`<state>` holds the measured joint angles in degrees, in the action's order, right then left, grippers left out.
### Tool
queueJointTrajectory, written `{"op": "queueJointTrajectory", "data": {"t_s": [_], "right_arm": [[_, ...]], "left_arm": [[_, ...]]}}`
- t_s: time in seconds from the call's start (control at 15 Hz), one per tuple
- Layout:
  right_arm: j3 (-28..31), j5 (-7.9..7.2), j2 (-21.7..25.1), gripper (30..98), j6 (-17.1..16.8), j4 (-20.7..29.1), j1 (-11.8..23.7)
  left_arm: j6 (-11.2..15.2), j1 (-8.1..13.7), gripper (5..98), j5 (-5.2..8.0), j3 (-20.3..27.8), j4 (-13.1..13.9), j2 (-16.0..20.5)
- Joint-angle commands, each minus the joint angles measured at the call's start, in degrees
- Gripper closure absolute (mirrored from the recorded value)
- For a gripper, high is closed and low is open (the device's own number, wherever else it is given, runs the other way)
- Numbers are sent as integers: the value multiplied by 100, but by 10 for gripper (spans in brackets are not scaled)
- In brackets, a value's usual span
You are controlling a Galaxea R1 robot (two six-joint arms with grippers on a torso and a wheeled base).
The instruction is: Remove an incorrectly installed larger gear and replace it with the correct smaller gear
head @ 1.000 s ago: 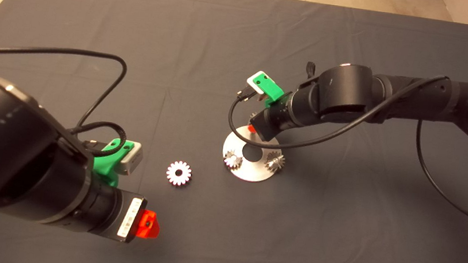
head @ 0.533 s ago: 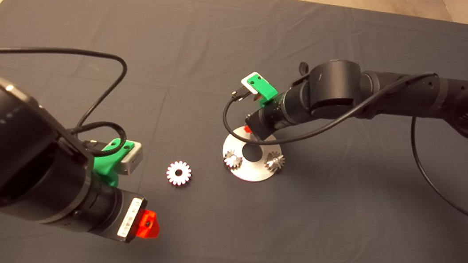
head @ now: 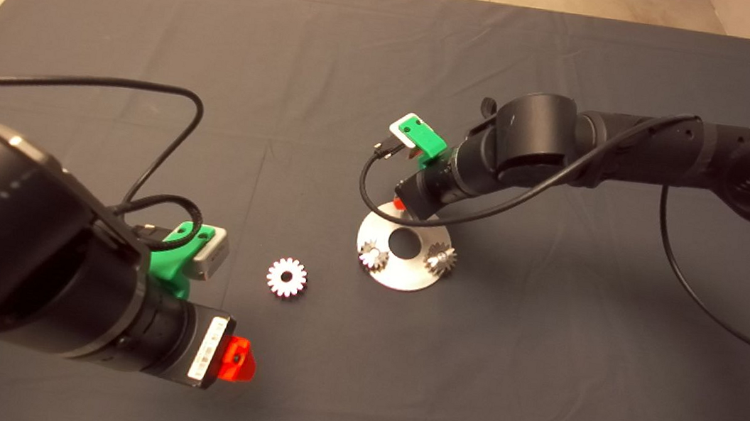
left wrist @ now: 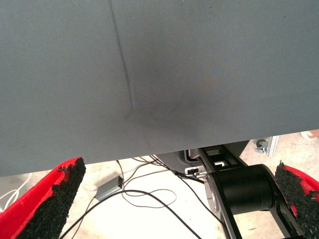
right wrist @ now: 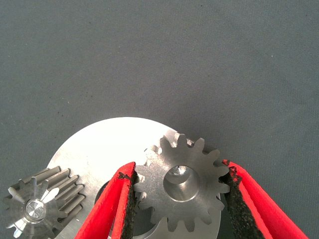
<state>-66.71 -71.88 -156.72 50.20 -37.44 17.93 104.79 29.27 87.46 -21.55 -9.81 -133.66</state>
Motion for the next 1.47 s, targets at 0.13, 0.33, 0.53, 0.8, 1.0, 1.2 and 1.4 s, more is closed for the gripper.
{"op": "queueJointTrajectory", "data": {"t_s": [0.13,0.33,0.53,0.8,1.0,1.2,1.4], "right_arm": [[37,-28,-39,873,-19,52,149],[37,-55,-39,874,-20,43,149],[44,-63,-39,874,-28,35,141],[37,-63,-41,874,-28,1,132],[37,-63,-39,874,-28,-53,123],[28,-63,-48,874,-28,-80,123],[19,-63,-92,874,-28,-159,114]], "left_arm": [[41,114,54,755,108,102,-25],[41,114,54,755,107,102,-34],[41,114,54,755,109,102,-43],[41,114,54,755,109,102,-43],[41,114,54,755,109,102,-43],[42,114,54,755,109,102,-51],[41,114,54,755,109,102,-51]]}}
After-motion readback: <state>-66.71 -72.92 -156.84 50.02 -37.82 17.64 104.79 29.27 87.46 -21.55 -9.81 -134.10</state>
